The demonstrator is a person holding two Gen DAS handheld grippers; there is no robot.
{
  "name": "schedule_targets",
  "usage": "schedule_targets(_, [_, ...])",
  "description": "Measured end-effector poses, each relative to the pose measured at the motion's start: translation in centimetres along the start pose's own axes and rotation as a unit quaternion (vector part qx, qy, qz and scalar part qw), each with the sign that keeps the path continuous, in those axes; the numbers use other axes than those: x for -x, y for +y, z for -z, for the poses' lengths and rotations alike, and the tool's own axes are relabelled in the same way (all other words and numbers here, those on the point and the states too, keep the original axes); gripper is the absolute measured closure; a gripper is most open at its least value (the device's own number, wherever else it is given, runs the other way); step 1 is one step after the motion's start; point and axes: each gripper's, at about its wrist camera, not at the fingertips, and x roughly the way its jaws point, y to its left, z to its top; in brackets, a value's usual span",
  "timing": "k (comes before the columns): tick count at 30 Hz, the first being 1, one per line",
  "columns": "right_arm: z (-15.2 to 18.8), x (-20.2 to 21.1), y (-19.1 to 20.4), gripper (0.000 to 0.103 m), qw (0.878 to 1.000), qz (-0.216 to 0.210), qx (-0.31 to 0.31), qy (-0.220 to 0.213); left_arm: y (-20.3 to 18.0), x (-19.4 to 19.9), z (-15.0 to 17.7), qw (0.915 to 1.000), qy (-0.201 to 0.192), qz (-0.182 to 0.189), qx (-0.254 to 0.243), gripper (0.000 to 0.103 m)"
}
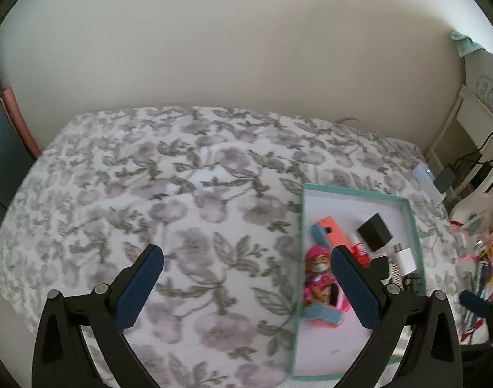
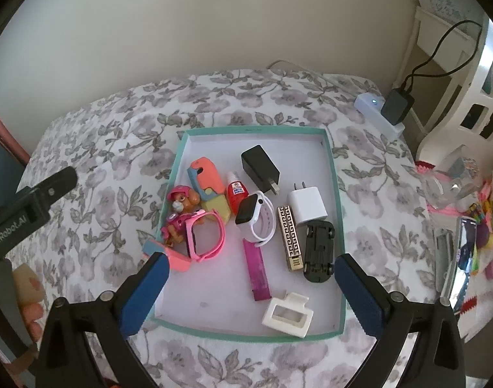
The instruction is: Organize rigid objects
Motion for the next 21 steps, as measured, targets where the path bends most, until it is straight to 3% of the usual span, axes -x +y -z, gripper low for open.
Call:
schedule_targets(5, [1.4, 0.8, 1.3, 0.0, 1.0, 0.003, 0.007, -0.004, 1.3, 1.2, 1.4, 0.9998, 0.005, -0.015, -0.014, 0.0])
schedule_targets(12, [4.2, 0.8, 2.8, 0.0, 1.0, -0.001, 0.006, -0.003, 2.4, 1.0, 5.2, 0.9991, 0.042, 0.003, 0.001, 0.0])
schedule_targets(21, [6.8, 1.1, 3.0, 0.0, 1.0, -0.004, -0.012, -0.018, 2.3, 2.7, 7.8, 0.9989, 0.036, 0.029, -0.003, 0.0])
